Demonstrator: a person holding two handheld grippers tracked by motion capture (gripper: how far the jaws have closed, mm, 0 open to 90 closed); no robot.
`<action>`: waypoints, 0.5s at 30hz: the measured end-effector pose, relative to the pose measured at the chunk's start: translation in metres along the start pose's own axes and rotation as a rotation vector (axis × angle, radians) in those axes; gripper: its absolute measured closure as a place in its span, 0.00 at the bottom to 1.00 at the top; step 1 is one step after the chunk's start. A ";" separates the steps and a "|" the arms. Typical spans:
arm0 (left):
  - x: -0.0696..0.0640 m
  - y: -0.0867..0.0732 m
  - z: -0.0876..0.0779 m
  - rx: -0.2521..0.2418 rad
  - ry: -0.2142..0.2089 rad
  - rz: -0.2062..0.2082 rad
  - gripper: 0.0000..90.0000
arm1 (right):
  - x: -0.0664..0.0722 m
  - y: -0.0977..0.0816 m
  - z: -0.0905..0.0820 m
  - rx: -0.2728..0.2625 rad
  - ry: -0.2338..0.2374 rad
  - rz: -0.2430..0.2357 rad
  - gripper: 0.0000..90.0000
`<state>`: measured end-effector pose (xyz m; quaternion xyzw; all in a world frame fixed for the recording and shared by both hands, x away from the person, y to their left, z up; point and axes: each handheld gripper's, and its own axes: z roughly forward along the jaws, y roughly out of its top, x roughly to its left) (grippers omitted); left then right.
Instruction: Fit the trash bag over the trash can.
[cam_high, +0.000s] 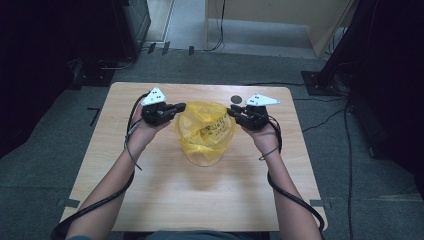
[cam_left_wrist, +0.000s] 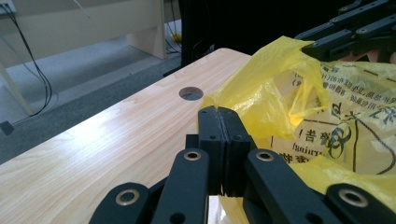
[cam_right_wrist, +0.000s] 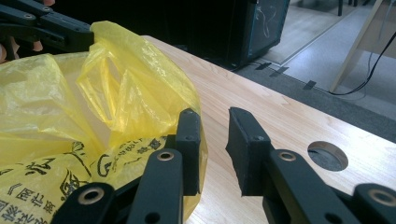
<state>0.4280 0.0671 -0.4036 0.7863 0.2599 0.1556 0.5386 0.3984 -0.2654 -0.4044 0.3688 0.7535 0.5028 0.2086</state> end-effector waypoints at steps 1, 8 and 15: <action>0.000 0.000 0.000 0.005 -0.001 -0.003 0.99 | 0.000 0.000 0.000 0.001 0.001 0.002 0.84; -0.002 -0.001 -0.003 0.029 -0.054 -0.003 1.00 | -0.001 -0.002 -0.002 0.019 0.041 0.005 0.83; -0.005 -0.002 -0.006 0.038 -0.087 0.012 1.00 | 0.001 -0.003 -0.007 0.032 0.082 -0.020 0.85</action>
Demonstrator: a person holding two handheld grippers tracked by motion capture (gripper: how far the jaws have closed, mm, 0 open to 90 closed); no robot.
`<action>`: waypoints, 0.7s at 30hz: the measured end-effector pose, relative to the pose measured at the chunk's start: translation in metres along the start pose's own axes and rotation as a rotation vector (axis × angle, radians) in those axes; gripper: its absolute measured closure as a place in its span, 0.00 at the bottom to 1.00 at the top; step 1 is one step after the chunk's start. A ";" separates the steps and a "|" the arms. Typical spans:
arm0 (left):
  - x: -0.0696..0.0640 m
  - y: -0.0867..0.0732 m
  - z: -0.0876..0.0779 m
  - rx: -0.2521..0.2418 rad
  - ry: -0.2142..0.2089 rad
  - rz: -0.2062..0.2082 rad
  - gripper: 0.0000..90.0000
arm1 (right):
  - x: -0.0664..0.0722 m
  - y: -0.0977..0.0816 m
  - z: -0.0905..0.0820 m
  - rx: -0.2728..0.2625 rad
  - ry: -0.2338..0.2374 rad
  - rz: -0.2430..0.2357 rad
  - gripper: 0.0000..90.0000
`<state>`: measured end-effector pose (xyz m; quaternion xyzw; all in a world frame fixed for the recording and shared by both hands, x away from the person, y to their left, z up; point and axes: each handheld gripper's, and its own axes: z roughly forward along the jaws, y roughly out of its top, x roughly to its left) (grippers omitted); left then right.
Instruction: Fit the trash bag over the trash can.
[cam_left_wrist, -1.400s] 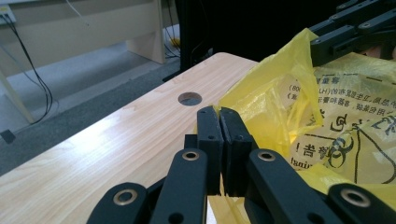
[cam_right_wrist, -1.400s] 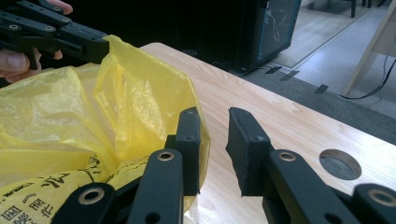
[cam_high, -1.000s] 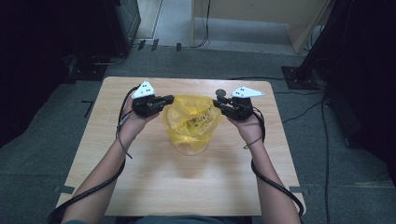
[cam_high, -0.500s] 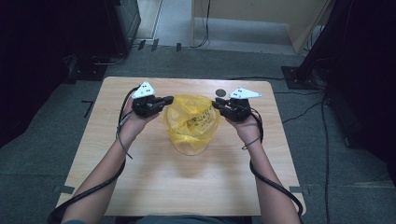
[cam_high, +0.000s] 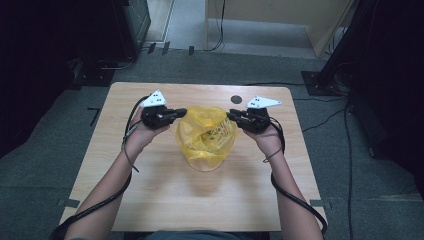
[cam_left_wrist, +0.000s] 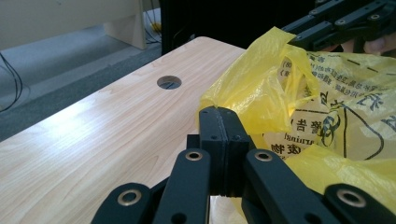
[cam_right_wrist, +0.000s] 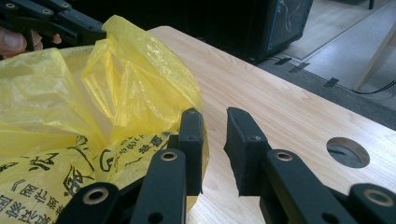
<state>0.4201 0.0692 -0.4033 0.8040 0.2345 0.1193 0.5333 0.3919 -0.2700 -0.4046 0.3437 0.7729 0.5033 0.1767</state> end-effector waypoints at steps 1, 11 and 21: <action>0.000 0.000 0.000 -0.002 0.000 0.000 1.00 | 0.000 0.000 0.000 -0.001 -0.004 -0.005 0.83; 0.000 -0.002 0.003 0.002 0.004 -0.017 1.00 | -0.001 -0.001 0.001 -0.002 0.004 0.005 0.87; 0.002 0.001 -0.002 -0.008 0.006 -0.012 0.94 | -0.003 0.002 -0.002 0.020 0.025 0.006 0.82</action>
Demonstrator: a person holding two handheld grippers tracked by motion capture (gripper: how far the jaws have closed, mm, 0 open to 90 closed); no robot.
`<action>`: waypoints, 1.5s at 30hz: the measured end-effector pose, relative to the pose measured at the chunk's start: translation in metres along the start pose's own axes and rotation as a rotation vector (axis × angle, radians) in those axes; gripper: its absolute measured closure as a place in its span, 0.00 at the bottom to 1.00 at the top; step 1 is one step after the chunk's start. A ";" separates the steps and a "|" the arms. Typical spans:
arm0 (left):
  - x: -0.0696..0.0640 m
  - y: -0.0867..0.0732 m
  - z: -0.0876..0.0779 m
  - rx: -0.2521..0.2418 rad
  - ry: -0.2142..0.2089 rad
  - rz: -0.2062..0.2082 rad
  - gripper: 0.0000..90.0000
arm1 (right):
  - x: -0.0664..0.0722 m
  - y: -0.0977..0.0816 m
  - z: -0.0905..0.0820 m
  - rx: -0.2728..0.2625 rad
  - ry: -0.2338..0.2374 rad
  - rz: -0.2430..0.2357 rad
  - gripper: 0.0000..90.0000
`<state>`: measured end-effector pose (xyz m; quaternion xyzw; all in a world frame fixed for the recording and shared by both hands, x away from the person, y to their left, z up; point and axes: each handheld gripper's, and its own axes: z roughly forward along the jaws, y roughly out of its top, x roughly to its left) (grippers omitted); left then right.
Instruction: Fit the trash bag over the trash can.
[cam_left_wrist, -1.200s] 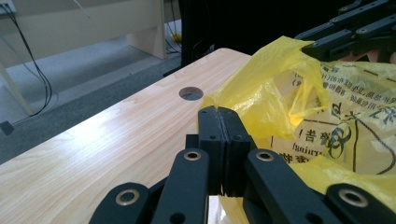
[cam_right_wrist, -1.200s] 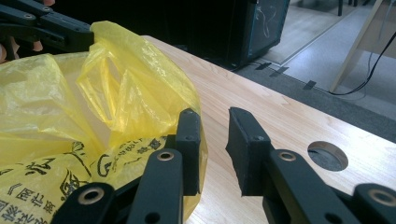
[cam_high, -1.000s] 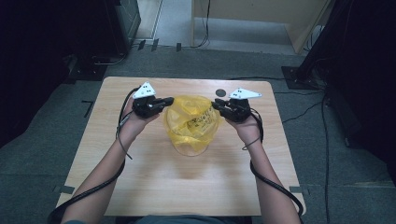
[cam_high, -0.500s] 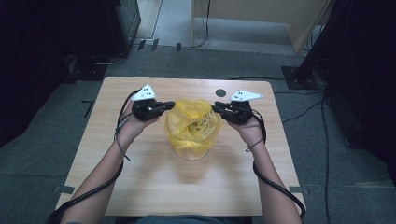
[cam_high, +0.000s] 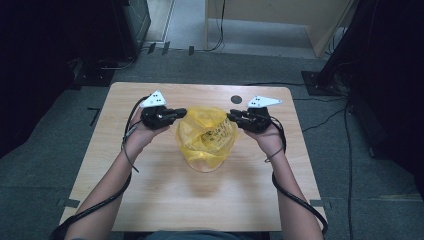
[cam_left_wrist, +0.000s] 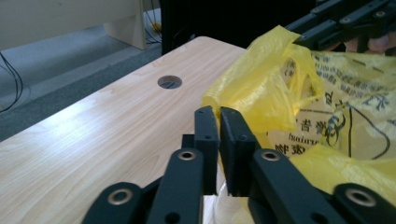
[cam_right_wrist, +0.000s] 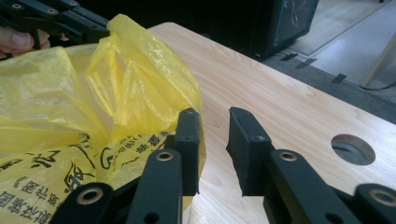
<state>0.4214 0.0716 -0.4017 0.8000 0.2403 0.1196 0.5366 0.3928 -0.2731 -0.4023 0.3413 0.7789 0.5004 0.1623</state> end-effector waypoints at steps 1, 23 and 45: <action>0.001 0.002 -0.002 -0.007 0.002 0.000 0.92 | 0.000 0.001 -0.001 -0.009 0.001 -0.003 0.80; 0.002 0.016 0.011 0.014 -0.062 0.039 0.80 | 0.007 0.024 0.008 -0.036 0.104 -0.045 0.81; 0.008 0.017 0.028 0.005 -0.047 0.003 0.99 | -0.004 0.017 0.022 -0.027 0.035 -0.015 0.95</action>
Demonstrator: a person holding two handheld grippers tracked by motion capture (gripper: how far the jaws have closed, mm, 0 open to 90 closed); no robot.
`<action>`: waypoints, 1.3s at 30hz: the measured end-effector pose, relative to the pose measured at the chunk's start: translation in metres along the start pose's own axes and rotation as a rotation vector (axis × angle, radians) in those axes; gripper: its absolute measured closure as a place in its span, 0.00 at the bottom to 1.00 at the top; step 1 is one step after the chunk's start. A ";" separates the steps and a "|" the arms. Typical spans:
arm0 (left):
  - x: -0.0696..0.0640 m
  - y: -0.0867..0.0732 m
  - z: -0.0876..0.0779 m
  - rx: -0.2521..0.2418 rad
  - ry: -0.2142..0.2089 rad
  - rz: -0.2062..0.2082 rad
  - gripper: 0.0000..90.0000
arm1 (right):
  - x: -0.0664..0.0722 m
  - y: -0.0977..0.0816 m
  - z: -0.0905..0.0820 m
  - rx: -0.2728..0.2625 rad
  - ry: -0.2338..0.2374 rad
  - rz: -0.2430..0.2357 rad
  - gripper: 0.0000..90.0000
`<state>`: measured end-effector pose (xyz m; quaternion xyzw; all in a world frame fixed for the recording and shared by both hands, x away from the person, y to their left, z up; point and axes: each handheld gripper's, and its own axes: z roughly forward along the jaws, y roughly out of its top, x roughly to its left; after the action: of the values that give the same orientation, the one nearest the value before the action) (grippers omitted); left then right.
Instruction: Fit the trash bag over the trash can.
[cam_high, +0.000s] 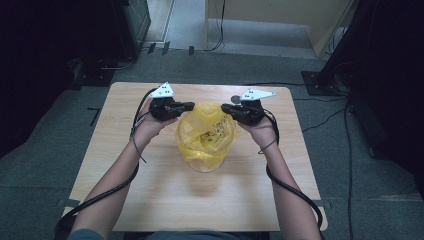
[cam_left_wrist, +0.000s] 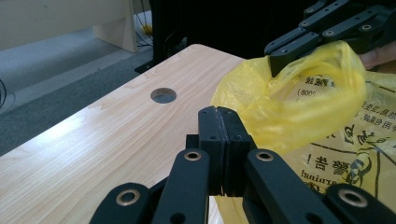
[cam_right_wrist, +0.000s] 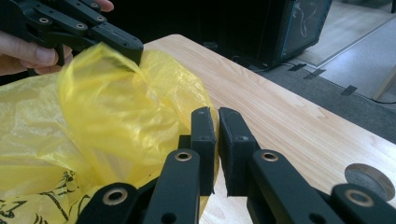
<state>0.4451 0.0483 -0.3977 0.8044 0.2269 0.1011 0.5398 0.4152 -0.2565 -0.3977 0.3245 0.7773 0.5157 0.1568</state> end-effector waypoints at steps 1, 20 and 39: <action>0.000 0.000 0.000 -0.001 0.001 -0.004 0.99 | 0.000 -0.001 0.000 0.001 -0.001 -0.003 0.95; 0.001 -0.011 0.003 -0.015 0.005 -0.032 0.99 | -0.003 -0.009 0.007 -0.010 0.006 0.051 0.92; 0.004 -0.015 -0.002 -0.014 0.042 -0.030 0.88 | -0.007 -0.016 0.007 0.026 -0.004 0.067 0.79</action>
<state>0.4439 0.0568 -0.4109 0.7947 0.2496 0.1114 0.5420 0.4188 -0.2604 -0.4155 0.3536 0.7724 0.5096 0.1368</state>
